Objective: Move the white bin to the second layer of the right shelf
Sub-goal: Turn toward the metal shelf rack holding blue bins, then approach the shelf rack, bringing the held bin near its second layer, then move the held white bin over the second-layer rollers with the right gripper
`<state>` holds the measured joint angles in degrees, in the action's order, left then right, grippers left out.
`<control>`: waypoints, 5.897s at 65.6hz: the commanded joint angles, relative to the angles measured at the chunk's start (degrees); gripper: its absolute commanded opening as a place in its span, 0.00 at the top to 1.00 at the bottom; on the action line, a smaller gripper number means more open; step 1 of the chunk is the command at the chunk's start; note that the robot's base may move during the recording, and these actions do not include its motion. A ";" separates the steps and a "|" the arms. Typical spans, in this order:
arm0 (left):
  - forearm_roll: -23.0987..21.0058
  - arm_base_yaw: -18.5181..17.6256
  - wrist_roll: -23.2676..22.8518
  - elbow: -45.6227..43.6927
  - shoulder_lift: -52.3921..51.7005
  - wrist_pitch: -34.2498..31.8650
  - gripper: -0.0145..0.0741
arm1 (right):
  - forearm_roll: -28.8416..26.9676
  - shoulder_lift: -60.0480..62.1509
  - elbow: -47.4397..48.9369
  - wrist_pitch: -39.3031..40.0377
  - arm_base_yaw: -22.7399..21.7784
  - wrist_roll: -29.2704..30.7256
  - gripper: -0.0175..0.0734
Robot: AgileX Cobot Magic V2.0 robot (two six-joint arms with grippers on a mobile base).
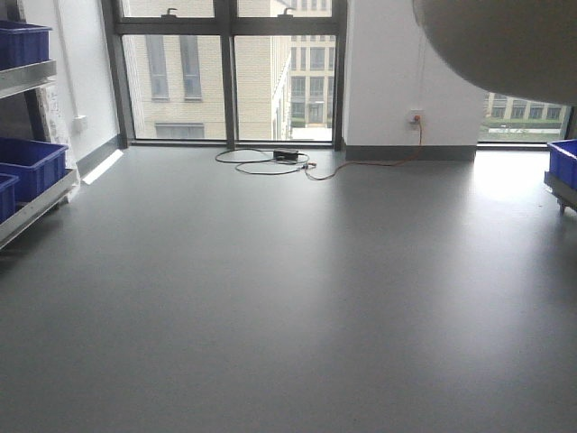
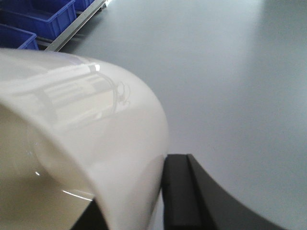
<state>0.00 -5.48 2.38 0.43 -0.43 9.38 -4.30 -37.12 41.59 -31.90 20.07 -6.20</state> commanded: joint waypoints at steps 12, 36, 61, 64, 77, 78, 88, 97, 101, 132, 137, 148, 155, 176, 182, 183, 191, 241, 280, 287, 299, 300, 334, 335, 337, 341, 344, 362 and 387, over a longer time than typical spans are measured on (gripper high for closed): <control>0.00 -0.34 -0.18 2.11 -0.81 -4.95 0.74 | 0.18 0.12 1.71 5.50 -0.24 0.10 0.75; 0.00 -0.34 -0.18 2.11 -0.81 -4.95 0.74 | 0.18 0.12 1.71 5.50 -0.24 0.10 0.75; 0.00 -0.34 -0.18 2.11 -0.81 -4.95 0.74 | 0.18 0.12 1.71 5.50 -0.24 0.10 0.75; 0.00 -0.34 -0.18 2.11 -0.81 -4.95 0.74 | 0.18 0.12 1.71 5.50 -0.24 0.10 0.75; 0.00 -0.34 -0.18 2.11 -0.81 -4.95 0.74 | 0.18 0.12 1.71 5.50 -0.24 0.10 0.75; 0.00 -0.34 -0.18 2.11 -0.81 -4.95 0.74 | 0.18 0.12 1.71 5.50 -0.24 0.10 0.75; 0.00 -0.34 -0.18 2.11 -0.81 -4.95 0.74 | 0.18 0.12 1.71 5.50 -0.24 0.10 0.75; 0.00 -0.34 -0.18 2.11 -0.81 -4.95 0.74 | 0.18 0.12 1.71 5.50 -0.24 0.10 0.75; 0.00 -0.34 -0.18 2.11 -0.81 -4.95 0.74 | 0.18 0.12 1.71 5.50 -0.24 0.10 0.75; 0.00 -0.34 -0.18 2.11 -0.81 -4.95 0.74 | 0.18 0.12 1.71 5.50 -0.24 0.10 0.75; 0.00 -0.34 -0.18 2.11 -0.81 -4.95 0.74 | 0.18 0.12 1.71 5.50 -0.24 0.10 0.75; 0.00 -0.34 -0.18 2.11 -0.81 -4.95 0.74 | 0.18 0.12 1.71 5.50 -0.24 0.10 0.75; 0.00 -0.34 -0.18 2.11 -0.81 -4.95 0.74 | 0.18 0.12 1.71 5.50 -0.24 0.10 0.75; 0.00 -0.34 -0.18 2.11 -0.81 -4.95 0.74 | 0.18 0.12 1.71 5.50 -0.24 0.10 0.75; 0.00 -0.34 -0.18 2.11 -0.81 -4.95 0.74 | 0.18 0.12 1.71 5.50 -0.24 0.10 0.75; 0.00 -0.34 -0.18 2.11 -0.81 -4.95 0.74 | 0.18 0.12 1.71 5.50 -0.24 0.10 0.75; 0.00 -0.34 -0.18 2.11 -0.81 -4.95 0.74 | 0.18 0.12 1.71 5.50 -0.24 0.10 0.75; 0.00 -0.34 -0.18 2.11 -0.81 -4.95 0.74 | 0.18 0.12 1.71 5.50 -0.24 0.10 0.75; 0.00 -0.34 -0.18 2.11 -0.81 -4.95 0.74 | 0.18 0.12 1.71 5.50 -0.24 0.10 0.75; 0.00 -0.34 -0.18 2.11 -0.81 -4.95 0.74 | 0.18 0.12 1.71 5.50 -0.24 0.10 0.75; 0.00 -0.34 -0.18 2.11 -0.81 -4.95 0.74 | 0.18 0.12 1.71 5.50 -0.24 0.10 0.75; 0.00 -0.34 -0.18 2.11 -0.81 -4.95 0.74 | 0.18 0.12 1.71 5.50 -0.24 0.10 0.75; 0.00 -0.34 -0.18 2.11 -0.81 -4.95 0.74 | 0.18 0.12 1.71 5.50 -0.24 0.10 0.75; 0.00 -0.34 -0.18 2.11 -0.81 -4.95 0.74 | 0.18 0.12 1.71 5.50 -0.24 0.10 0.75; 0.00 -0.34 -0.18 2.11 -0.81 -4.95 0.74 | 0.18 0.12 1.71 5.50 -0.24 0.10 0.75; 0.00 -0.34 -0.18 2.11 -0.81 -4.95 0.74 | 0.18 0.12 1.71 5.50 -0.24 0.10 0.75; 0.00 -0.34 -0.18 2.11 -0.81 -4.95 0.74 | 0.18 0.12 1.71 5.50 -0.24 0.10 0.75; 0.00 -0.34 -0.18 2.11 -0.81 -4.95 0.74 | 0.18 0.12 1.71 5.50 -0.24 0.10 0.75; 0.00 -0.34 -0.18 2.11 -0.81 -4.95 0.74 | 0.18 0.12 1.71 5.50 -0.24 0.10 0.75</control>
<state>0.00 -5.48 2.38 0.43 -0.43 9.38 -4.26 -37.12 41.59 -31.90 20.07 -6.20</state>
